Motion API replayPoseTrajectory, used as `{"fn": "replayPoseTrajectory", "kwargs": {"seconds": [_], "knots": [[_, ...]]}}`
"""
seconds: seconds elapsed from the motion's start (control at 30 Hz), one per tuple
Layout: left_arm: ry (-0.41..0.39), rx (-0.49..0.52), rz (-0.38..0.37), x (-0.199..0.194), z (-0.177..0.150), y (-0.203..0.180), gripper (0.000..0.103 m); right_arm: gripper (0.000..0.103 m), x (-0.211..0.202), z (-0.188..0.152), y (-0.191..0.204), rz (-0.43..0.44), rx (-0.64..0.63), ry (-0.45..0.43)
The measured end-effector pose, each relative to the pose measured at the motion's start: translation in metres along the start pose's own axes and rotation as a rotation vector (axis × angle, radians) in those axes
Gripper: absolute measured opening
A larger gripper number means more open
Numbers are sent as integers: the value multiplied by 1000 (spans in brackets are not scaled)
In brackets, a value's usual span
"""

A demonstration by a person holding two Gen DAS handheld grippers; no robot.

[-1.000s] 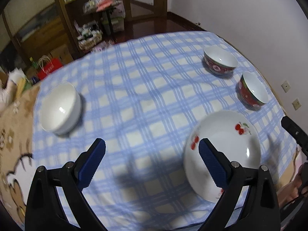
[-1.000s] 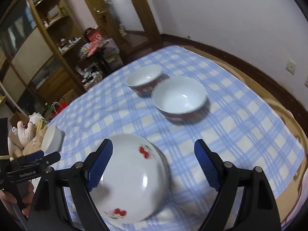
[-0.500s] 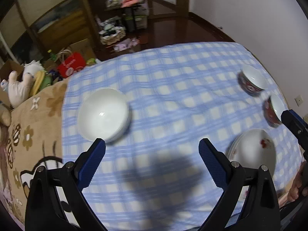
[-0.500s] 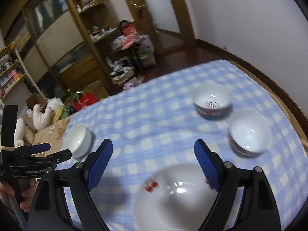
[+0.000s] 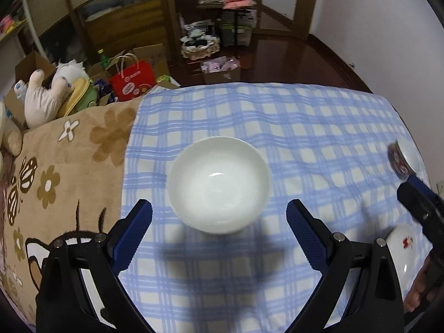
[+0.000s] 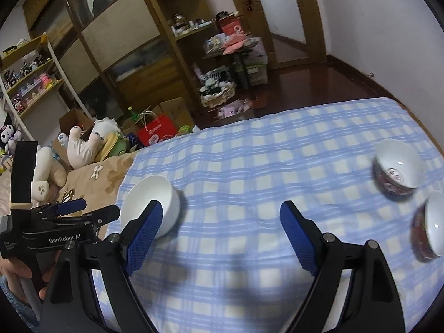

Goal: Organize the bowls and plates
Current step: 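Bring both tools' fingers to the white bowl's rim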

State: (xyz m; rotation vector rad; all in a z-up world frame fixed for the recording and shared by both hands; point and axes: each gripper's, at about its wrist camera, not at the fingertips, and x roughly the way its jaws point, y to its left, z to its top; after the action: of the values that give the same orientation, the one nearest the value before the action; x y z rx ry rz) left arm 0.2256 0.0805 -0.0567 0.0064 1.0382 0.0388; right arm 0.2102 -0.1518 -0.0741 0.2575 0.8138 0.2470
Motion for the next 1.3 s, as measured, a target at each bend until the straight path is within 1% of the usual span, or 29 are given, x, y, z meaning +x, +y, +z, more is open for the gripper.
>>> {"fn": "replayPoseTrajectory", "kwargs": {"seconds": [0.1,0.17,0.27,0.3,0.37,0.43,0.63,0.73,0.77,0.8,0.83,0.9,0.93,0.97,1.0,1.03,1.1,1.13,1.17,1.2,1.23,1.3], "knots": [[7,-62,7,12,4,17,96,91,22,2,9,8,-21,25],[19,-107,-17,21,5,29,96,90,35,3,13,5,-34,41],[27,-105,-41,32,5,36,96,90,52,3,18,24,-26,60],[27,-104,-38,35,5,37,96,90,59,2,19,32,-16,68],[37,-95,-8,45,7,40,96,90,69,0,21,46,-2,78],[56,-99,-2,55,7,43,96,90,78,-1,23,52,4,89],[96,-147,19,78,3,58,96,90,102,-10,30,70,-5,125],[104,-198,21,87,-1,66,94,90,115,-11,36,74,-6,152],[105,-217,25,90,-2,69,90,90,119,-12,40,62,-23,157],[113,-228,23,93,-3,70,89,88,122,-12,44,47,-47,159],[121,-237,16,96,-4,72,84,86,125,-13,48,41,-62,165],[137,-253,0,101,-6,74,80,81,134,-14,52,59,-66,198],[141,-260,0,102,-7,75,75,80,137,-14,53,65,-67,209],[145,-267,2,104,-8,76,69,73,141,-15,55,64,-73,223],[149,-274,2,107,-9,77,68,65,145,-16,55,56,-80,235],[147,-283,9,108,-10,78,67,62,148,-17,56,50,-81,245],[125,-293,33,109,-12,78,67,49,155,-18,53,52,-59,274],[120,-293,43,110,-12,78,65,47,158,-19,51,68,-45,283],[120,-296,41,111,-13,79,54,44,160,-20,49,88,-26,294],[125,-309,25,114,-14,81,47,42,162,-20,47,92,-16,301],[135,-329,0,116,-16,82,37,42,163,-20,46,87,-12,307],[132,-366,-54,121,-20,86,30,42,166,-21,44,80,3,325]]}}
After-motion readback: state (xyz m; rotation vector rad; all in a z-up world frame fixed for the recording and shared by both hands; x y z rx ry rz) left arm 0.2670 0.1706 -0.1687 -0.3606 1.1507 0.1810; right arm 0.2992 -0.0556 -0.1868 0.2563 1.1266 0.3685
